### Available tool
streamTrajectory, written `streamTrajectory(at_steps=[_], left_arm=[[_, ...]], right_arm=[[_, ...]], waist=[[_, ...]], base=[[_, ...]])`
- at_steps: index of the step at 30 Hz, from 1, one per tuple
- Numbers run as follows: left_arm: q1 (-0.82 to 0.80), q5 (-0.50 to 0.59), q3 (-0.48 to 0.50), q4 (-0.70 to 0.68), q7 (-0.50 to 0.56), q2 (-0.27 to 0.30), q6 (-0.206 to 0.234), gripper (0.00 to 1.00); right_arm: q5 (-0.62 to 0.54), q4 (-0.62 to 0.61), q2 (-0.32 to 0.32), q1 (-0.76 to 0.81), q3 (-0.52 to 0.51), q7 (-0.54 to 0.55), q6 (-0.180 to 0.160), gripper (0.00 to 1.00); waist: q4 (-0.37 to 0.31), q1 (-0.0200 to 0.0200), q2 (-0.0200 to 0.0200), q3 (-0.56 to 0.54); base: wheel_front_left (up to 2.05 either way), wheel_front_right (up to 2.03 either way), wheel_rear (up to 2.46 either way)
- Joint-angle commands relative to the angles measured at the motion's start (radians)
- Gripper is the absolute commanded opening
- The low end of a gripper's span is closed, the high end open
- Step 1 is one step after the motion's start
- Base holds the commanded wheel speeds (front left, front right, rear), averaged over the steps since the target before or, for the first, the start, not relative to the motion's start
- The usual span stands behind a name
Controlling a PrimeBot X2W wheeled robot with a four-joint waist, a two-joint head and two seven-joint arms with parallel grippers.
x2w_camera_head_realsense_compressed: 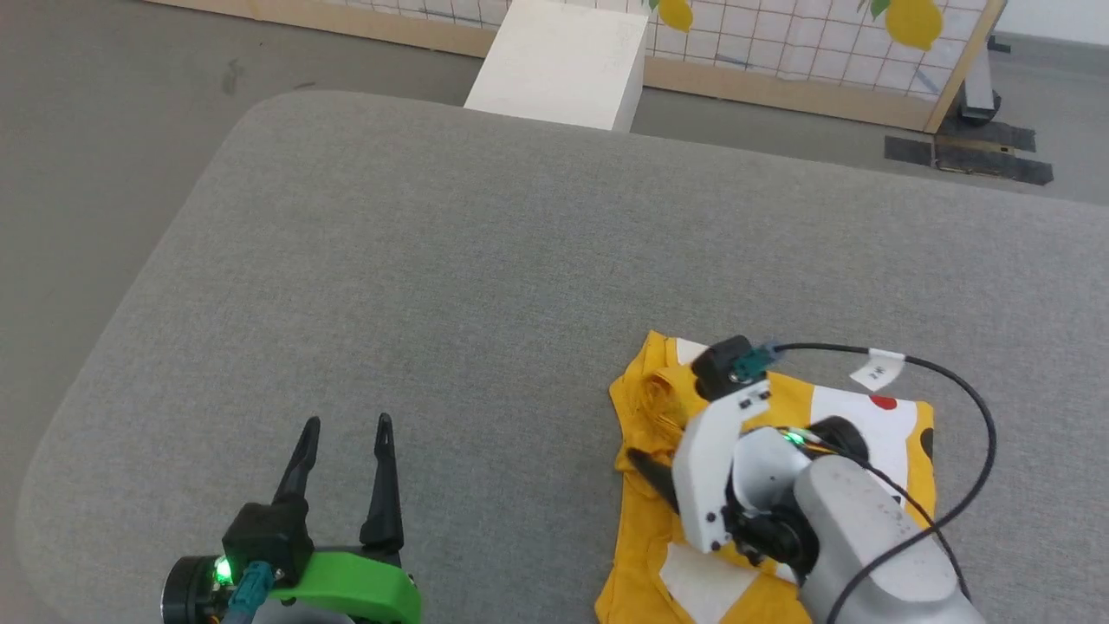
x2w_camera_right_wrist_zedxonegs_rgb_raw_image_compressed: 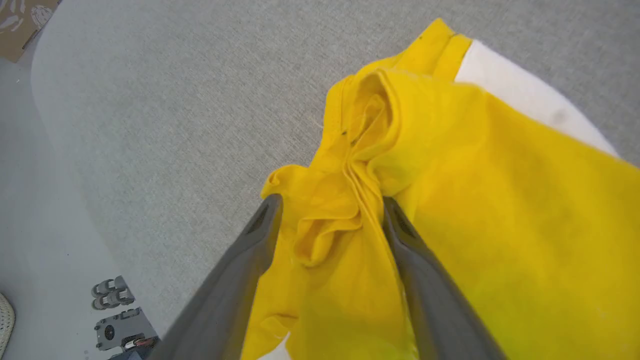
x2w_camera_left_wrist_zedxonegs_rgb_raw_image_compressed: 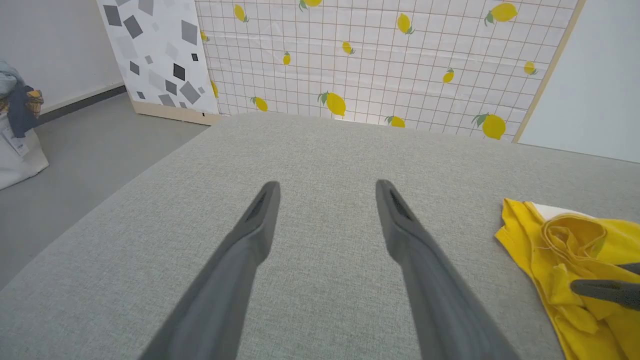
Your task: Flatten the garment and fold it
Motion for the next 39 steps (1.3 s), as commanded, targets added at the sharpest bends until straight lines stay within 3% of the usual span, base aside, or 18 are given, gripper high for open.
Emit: streamTrajectory(at_steps=[1, 6, 12, 15, 22, 32, 33, 34, 39], left_arm=[[0.019, -0.005, 0.003, 0.001, -0.004, 0.003, -0.006, 1.00], [0.025, -0.004, 0.008, -0.011, -0.004, 0.009, 0.003, 1.00], [0.031, -0.001, 0.010, -0.030, -0.003, 0.015, 0.013, 1.00], [0.035, 0.000, 0.011, -0.037, -0.003, 0.017, 0.016, 1.00], [0.021, 0.013, 0.002, -0.051, -0.003, 0.017, 0.020, 1.00], [-0.025, 0.024, -0.016, -0.043, 0.002, 0.016, 0.009, 1.00], [-0.027, 0.024, -0.017, -0.042, 0.003, 0.017, 0.008, 1.00], [-0.028, 0.025, -0.017, -0.041, 0.003, 0.018, 0.008, 1.00], [-0.036, 0.028, -0.023, -0.040, 0.008, 0.028, 0.003, 1.00]], right_arm=[[0.024, -0.011, 0.000, -0.025, 0.016, -0.001, -0.001, 1.00], [0.041, -0.108, -0.012, -0.042, -0.021, -0.012, -0.001, 1.00], [0.010, -0.271, -0.116, 0.059, -0.245, -0.055, -0.001, 1.00], [-0.016, -0.348, -0.137, 0.137, -0.361, -0.056, -0.001, 1.00], [-0.071, -0.454, -0.093, 0.301, -0.500, 0.000, -0.001, 1.00], [-0.133, -0.366, -0.031, 0.336, -0.536, 0.063, -0.001, 1.00], [-0.133, -0.354, -0.026, 0.334, -0.541, 0.067, -0.001, 0.45], [-0.132, -0.344, -0.022, 0.331, -0.546, 0.069, -0.001, 0.00], [-0.144, -0.299, -0.008, 0.316, -0.563, 0.032, -0.001, 0.00]], waist=[[-0.017, 0.0000, 0.0000, -0.006], [-0.055, 0.0000, 0.0000, -0.009], [-0.084, 0.0000, 0.0000, -0.008], [-0.095, 0.0000, 0.0000, -0.002], [-0.105, 0.0000, 0.0000, 0.038], [-0.069, 0.0000, 0.0000, 0.076], [-0.066, 0.0000, 0.0000, 0.077], [-0.065, 0.0000, 0.0000, 0.076], [-0.075, 0.0000, 0.0000, 0.053]], base=[[0.00, 0.00, 0.00], [0.00, 0.00, 0.00], [0.00, 0.00, 0.00], [0.00, 0.00, 0.00], [0.00, 0.00, 0.00], [0.00, 0.00, 0.00], [0.00, 0.00, 0.00], [0.00, 0.00, 0.00], [0.00, 0.00, 0.00]])
